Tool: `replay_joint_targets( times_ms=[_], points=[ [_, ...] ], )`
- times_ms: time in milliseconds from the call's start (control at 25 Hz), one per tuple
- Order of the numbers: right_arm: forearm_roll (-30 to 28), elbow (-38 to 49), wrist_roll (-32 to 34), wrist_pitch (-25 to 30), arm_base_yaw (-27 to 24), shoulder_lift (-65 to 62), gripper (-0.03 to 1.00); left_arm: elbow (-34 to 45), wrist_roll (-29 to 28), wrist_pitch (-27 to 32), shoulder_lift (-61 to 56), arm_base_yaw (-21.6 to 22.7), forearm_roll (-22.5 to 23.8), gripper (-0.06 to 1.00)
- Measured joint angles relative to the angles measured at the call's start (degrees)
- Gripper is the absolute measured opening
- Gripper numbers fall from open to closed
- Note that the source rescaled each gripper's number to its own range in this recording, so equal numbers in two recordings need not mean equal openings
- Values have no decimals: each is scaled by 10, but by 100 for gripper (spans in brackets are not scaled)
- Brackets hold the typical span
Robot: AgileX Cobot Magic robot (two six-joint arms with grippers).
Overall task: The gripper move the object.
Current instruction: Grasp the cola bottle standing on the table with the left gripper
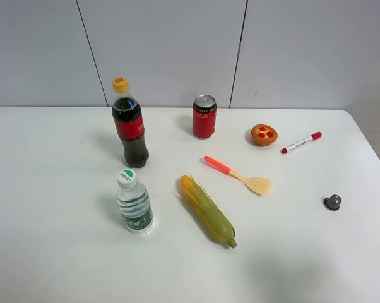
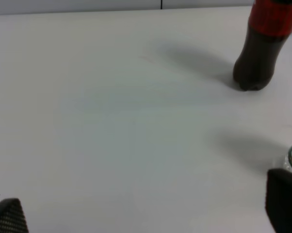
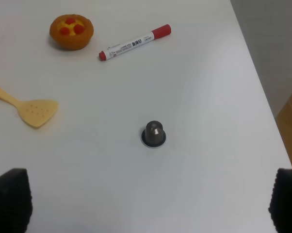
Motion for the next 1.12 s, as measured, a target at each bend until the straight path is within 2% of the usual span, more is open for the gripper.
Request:
replay_joint_targets(
  times_ms=[1000, 1120],
  points=[
    [0, 0, 0, 0, 0, 0, 100, 0, -1, 0, 0, 0, 0, 100],
    [0, 0, 0, 0, 0, 0, 100, -17, -1, 0, 30, 0, -2, 100]
  ],
)
